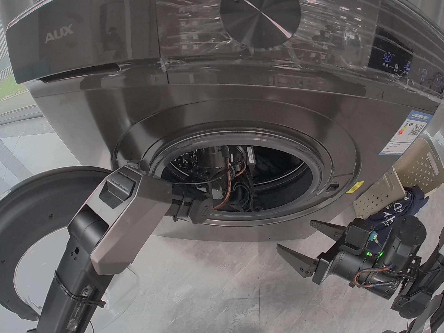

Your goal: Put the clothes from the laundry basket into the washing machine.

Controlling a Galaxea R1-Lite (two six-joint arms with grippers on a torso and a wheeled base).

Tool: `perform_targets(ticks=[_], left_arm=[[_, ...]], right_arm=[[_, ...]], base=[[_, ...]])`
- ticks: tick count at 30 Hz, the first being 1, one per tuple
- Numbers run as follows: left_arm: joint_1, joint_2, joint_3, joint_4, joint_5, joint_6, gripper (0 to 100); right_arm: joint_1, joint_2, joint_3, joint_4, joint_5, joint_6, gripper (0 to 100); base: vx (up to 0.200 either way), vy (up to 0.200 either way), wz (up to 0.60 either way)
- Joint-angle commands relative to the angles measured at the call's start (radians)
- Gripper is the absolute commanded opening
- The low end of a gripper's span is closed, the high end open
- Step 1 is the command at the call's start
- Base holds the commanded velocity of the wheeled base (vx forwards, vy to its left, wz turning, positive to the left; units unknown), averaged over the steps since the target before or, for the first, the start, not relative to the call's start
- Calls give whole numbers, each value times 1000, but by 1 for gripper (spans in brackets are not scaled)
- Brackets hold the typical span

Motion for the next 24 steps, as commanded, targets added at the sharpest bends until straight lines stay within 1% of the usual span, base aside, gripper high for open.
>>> perform_targets(ticks=[1,9,17,18,19,21,24], left_arm=[[21,66,-143,5,33,-2,0],[29,65,-143,-24,33,-2,0],[23,58,-143,-29,35,-6,0],[15,54,-143,-26,35,-10,100],[15,54,-143,-26,35,-10,100],[-11,-17,-35,-10,35,-18,100],[-38,-100,129,37,30,-16,100]], right_arm=[[1,2,1,-1,0,0,100],[1,2,3,-1,0,2,100],[1,3,3,-1,0,3,100],[1,3,4,-1,0,3,100],[1,3,4,-1,0,3,100],[1,3,6,-1,0,3,100],[-1,3,6,-1,2,3,100]], base=[[0,0,0],[0,0,0],[0,0,0],[0,0,0],[0,0,0],[0,0,0],[0,0,0]])
